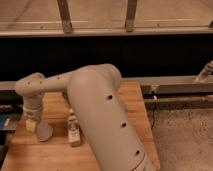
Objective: Place the ceramic cup over the eraser
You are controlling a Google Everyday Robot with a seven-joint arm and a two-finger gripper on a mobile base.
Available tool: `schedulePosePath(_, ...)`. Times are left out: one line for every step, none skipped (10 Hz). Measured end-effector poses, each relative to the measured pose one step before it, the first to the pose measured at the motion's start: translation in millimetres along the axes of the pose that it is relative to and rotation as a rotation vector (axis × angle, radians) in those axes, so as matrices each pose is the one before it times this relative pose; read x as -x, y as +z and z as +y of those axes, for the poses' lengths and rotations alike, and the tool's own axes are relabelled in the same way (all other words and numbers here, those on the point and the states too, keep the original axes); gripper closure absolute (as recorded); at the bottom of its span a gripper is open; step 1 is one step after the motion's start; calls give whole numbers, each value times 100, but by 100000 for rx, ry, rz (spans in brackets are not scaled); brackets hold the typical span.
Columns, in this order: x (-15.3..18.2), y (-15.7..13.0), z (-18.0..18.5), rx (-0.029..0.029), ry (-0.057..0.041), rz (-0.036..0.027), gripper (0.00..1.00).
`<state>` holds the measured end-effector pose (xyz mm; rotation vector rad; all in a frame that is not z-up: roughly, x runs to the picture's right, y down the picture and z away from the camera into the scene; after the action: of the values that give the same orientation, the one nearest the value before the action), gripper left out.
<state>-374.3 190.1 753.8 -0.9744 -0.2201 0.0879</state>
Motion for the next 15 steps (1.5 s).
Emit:
schedulePosePath(140, -570, -33, -1199, -321, 20, 100)
schedulePosePath(-50, -556, -59, -997, -82, 228, 100)
schedulePosePath(-45, -490, -54, -843, -18, 75, 100)
schedulePosePath(-124, -682, -85, -1286, 60, 155, 100)
schedulePosePath(-212, -1098, -156, -1639, 372, -110, 100)
schedulePosePath(-228, -454, -143, -996, 389, 31, 100)
schedulePosePath(-377, -738, -136, -1910, 428, 177, 100)
schedulePosePath(-408, -1046, -307, -1792, 787, -453, 100)
schedulePosePath(-641, -1014, -619, -1860, 1124, -385, 100)
schedulePosePath(-705, -1203, -768, -2123, 1324, -524, 100)
schedulePosePath(-705, -1633, -794, -2831, 1496, -423, 100)
schedulePosePath(-453, -1714, -610, -2829, 1091, -142, 100)
schedulePosePath(-273, -1421, -522, -2340, 714, -41, 100)
schedulePosePath(-490, -1729, -743, -2686, 1141, 17, 100)
schedulePosePath(-1112, -2031, -1280, -3613, 2312, 267, 100)
